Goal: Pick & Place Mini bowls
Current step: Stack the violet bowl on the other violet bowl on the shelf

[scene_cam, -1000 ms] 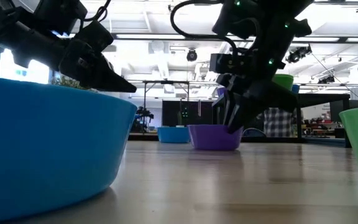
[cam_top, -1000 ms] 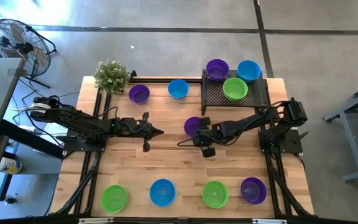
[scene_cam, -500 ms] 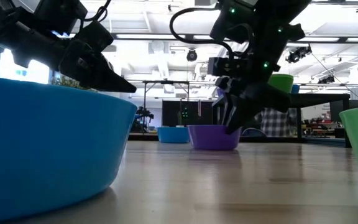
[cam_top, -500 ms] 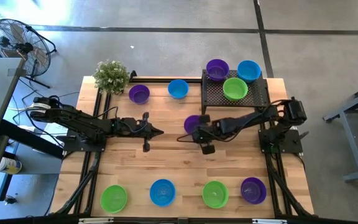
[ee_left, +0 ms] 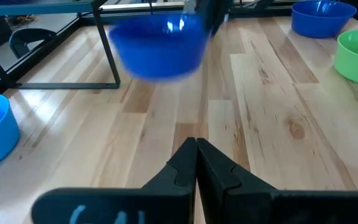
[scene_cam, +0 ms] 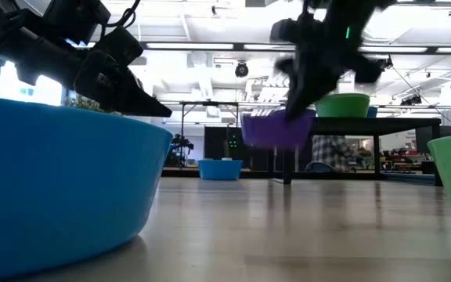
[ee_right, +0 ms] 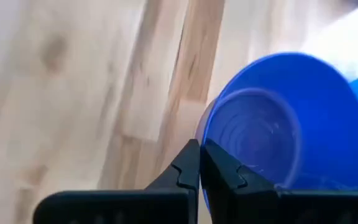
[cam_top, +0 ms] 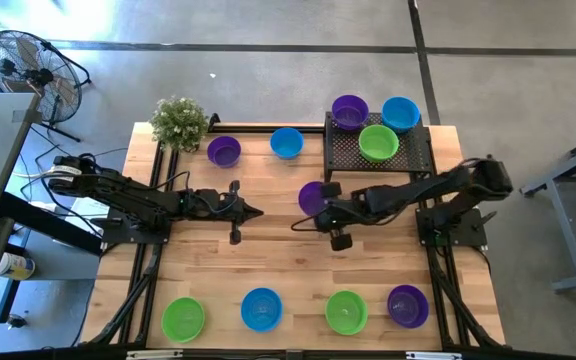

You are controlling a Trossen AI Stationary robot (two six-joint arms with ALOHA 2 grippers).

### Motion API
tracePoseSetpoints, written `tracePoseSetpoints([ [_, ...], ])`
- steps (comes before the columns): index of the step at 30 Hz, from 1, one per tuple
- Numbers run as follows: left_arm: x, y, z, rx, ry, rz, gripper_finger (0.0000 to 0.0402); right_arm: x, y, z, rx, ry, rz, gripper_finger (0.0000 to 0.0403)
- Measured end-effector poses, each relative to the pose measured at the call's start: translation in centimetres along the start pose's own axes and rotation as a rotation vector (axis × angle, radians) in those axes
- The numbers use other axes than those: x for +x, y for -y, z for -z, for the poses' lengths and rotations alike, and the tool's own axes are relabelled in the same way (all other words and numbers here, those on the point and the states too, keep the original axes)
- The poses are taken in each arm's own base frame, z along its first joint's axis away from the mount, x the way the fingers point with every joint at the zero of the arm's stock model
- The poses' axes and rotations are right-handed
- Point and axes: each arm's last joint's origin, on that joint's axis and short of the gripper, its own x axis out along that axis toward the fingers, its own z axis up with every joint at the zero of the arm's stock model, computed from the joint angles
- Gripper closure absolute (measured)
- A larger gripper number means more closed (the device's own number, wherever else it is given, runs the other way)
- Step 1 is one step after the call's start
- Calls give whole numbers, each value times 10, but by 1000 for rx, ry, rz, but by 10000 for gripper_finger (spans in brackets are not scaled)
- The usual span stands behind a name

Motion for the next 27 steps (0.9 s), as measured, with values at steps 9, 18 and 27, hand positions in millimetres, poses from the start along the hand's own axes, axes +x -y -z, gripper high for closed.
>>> tracePoseSetpoints([
  [9, 0, 0, 0, 0, 0, 1, 401, -130, 32, -29, 86, 190, 166, 399],
  [18, 0, 0, 0, -1, 0, 2, 401, -213, 102, -34, 233, 257, 433, 399],
  [27, 0, 0, 0, -2, 1, 3, 401, -183, 178, -6, 379, 112, 433, 399],
])
